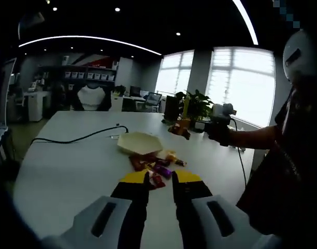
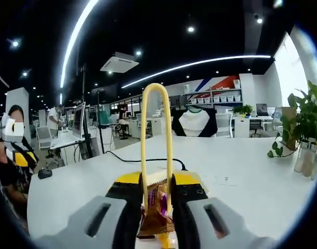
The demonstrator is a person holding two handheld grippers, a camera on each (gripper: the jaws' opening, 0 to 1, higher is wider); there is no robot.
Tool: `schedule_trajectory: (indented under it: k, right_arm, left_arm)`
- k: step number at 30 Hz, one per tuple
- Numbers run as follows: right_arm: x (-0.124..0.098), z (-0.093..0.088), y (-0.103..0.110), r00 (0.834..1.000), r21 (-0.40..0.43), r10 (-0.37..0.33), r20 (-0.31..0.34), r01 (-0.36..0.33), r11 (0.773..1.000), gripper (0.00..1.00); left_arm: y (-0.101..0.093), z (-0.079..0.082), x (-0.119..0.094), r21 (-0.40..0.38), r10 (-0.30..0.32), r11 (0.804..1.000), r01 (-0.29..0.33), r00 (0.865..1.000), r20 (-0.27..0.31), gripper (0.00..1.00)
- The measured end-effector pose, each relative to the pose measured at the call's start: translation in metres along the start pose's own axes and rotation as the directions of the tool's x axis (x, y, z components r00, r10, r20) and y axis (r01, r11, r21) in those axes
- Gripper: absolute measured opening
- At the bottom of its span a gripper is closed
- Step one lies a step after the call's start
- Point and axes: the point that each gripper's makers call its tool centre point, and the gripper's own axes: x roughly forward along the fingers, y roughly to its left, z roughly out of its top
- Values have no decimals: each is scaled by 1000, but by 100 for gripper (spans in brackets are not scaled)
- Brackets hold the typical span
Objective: Place the target food into the container with the food tongs after gripping and lifting it, then release it inside without dropping or visibly crushing the food.
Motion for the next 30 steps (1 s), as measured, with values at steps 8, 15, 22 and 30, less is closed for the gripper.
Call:
schedule_trajectory:
  k: [8, 15, 22, 30]
  right_arm:
    - [54, 1, -8, 1000, 17, -4, -7, 5, 1000, 17]
    - [83, -5, -10, 1000, 4, -14, -18, 14, 1000, 19]
    - [81, 2, -8, 1000, 18, -1, -1, 1, 1000, 22]
    - [58, 12, 10, 997, 57, 69, 27, -71, 996, 23]
  left_arm:
    - [7, -1, -21, -17, 55, 998, -54, 998, 14, 19]
    - [12, -7, -41, -43, 104, 994, -104, 994, 10, 18]
    - [15, -8, -42, -39, 109, 993, -109, 994, -5, 18]
    - [11, -2, -27, -28, 66, 997, -66, 998, 1, 18]
